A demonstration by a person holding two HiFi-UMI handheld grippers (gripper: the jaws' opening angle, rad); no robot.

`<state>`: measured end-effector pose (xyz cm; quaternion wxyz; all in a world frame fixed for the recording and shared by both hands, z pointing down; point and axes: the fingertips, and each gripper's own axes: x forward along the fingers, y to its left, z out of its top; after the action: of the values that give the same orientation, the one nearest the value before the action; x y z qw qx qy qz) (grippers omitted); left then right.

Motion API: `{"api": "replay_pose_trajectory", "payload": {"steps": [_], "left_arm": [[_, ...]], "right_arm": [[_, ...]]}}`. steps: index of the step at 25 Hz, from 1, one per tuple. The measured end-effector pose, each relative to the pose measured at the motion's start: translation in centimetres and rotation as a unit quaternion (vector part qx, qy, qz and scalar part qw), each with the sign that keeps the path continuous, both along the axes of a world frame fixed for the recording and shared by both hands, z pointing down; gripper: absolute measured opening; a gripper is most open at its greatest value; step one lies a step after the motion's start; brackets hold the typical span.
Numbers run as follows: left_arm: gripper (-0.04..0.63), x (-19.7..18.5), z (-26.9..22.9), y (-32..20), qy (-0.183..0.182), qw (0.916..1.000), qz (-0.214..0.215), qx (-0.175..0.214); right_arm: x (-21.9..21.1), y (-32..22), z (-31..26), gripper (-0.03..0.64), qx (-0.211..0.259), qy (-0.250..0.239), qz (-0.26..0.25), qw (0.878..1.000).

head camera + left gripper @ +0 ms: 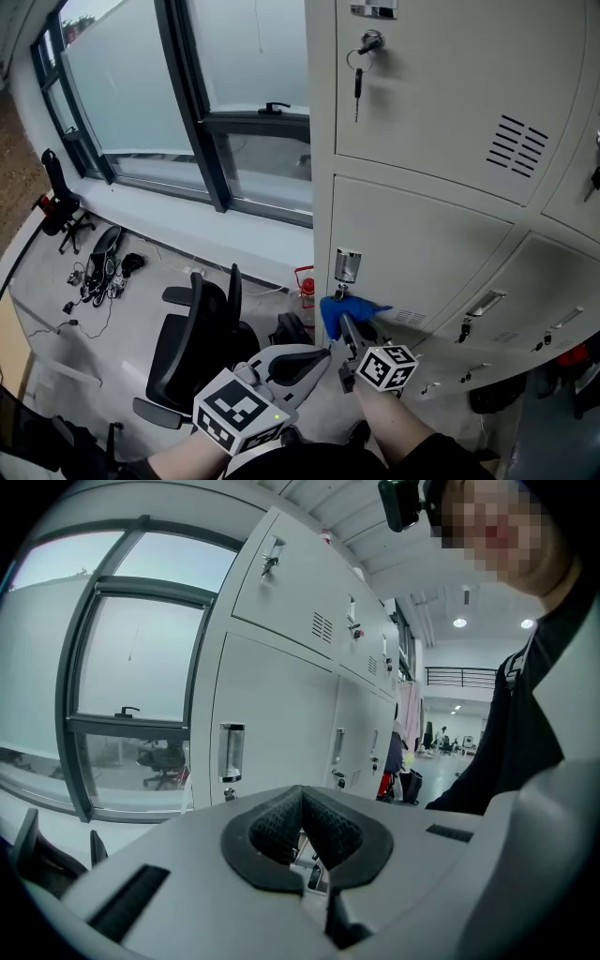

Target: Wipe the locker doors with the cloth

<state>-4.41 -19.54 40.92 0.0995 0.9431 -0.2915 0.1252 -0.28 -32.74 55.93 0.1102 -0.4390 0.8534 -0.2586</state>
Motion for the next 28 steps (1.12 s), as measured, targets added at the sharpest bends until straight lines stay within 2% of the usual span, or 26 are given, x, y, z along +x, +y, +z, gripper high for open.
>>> {"api": "replay_pose_trajectory", "payload": {"steps": [9,22,28], "left_arm": [[0.006,-0.5,0.4,0.1,-0.002,1.0,-0.005,-0.006],[0.006,-0.2,1.2,-0.2,-0.003,0.9998,-0.015,-0.014],[0.006,0.5,1.3,0.0,0.003,0.9999,-0.011,-0.013]], "right_arm": [[-0.7,-0.9,0.2,0.048,0.004,-0.001,0.001,1.0],[1.3,-0.6,7.3,0.048,-0.075,0.016,0.019,0.997],[1.8,0.2,6.8,0.048,-0.086,0.016,0.017,0.996]]}}
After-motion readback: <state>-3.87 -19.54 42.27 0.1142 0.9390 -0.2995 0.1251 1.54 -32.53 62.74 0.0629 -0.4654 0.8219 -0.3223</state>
